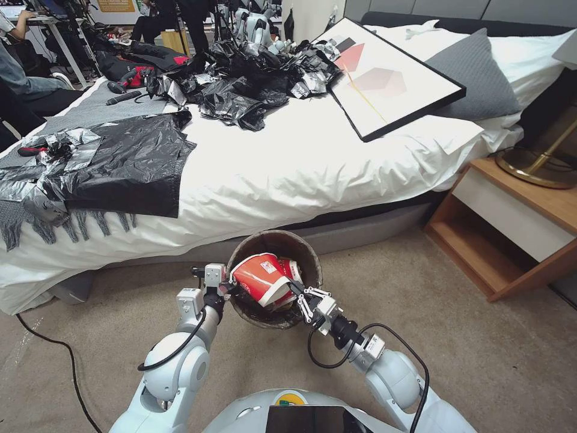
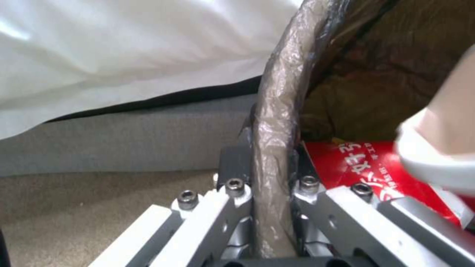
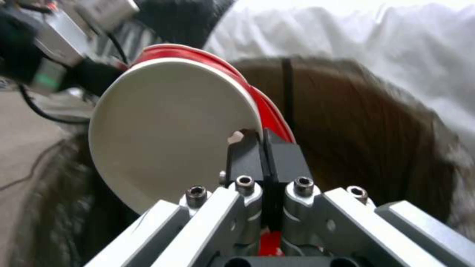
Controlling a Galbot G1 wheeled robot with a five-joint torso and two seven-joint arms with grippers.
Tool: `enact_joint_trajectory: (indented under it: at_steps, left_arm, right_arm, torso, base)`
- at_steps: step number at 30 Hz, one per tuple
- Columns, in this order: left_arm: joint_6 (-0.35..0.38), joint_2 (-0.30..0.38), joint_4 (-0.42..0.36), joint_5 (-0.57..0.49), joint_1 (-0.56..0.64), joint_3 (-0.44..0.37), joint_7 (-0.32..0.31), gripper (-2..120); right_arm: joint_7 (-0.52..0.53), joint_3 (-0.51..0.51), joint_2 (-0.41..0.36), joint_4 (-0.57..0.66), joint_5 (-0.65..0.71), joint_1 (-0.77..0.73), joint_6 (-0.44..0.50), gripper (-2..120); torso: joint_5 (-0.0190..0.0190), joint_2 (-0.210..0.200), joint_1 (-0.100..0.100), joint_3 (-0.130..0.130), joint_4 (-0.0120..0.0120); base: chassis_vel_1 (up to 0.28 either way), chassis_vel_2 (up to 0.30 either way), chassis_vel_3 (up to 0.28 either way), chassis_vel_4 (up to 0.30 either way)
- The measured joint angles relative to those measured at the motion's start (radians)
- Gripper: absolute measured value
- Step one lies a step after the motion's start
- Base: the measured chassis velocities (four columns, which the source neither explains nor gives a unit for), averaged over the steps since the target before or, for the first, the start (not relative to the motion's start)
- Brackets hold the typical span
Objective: Pick up the trash bin, then pick up the garbage from the floor and place it into the trash bin.
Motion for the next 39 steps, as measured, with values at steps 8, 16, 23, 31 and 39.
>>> enact_joint_trajectory:
  at_steps: [8, 16, 23, 31, 39]
  left_arm:
    - [0.001, 0.001, -0.006, -0.003, 0.001, -0.002, 0.0, 3]
    - [0.001, -0.001, -0.008, -0.005, 0.004, -0.004, 0.0, 3]
    - [0.001, -0.003, -0.009, -0.003, 0.008, -0.002, 0.001, 3]
    - [0.001, -0.002, -0.006, -0.003, 0.005, -0.005, 0.002, 3]
    - [0.001, -0.001, -0.004, -0.004, 0.002, -0.004, 0.002, 3]
  right_arm:
    - [0.017, 0.0, 0.012, -0.069, -0.006, 0.023, 0.008, 18]
    - [0.043, 0.008, 0.034, -0.102, -0.018, 0.069, -0.003, 50]
    - [0.044, 0.026, 0.038, -0.096, -0.009, 0.085, -0.007, 73]
    - [0.032, 0.055, 0.034, -0.05, -0.001, 0.069, -0.006, 99]
    - [-0.009, 0.085, 0.015, 0.023, 0.007, 0.031, -0.007, 100]
  torso:
    - [0.0, 0.0, 0.0, 0.0, 0.0002]
    - [0.0, 0.0, 0.0, 0.0, 0.0002]
    - [0.0, 0.0, 0.0, 0.0, 0.0002]
    - [0.0, 0.0, 0.0, 0.0, 0.0002]
    - [0.0, 0.0, 0.0, 0.0, 0.0001]
  base:
    - [0.0, 0.0, 0.0, 0.0]
    - [0.0, 0.0, 0.0, 0.0]
    - [0.0, 0.0, 0.0, 0.0]
    - [0.0, 0.0, 0.0, 0.0]
    - [0.0, 0.0, 0.0, 0.0]
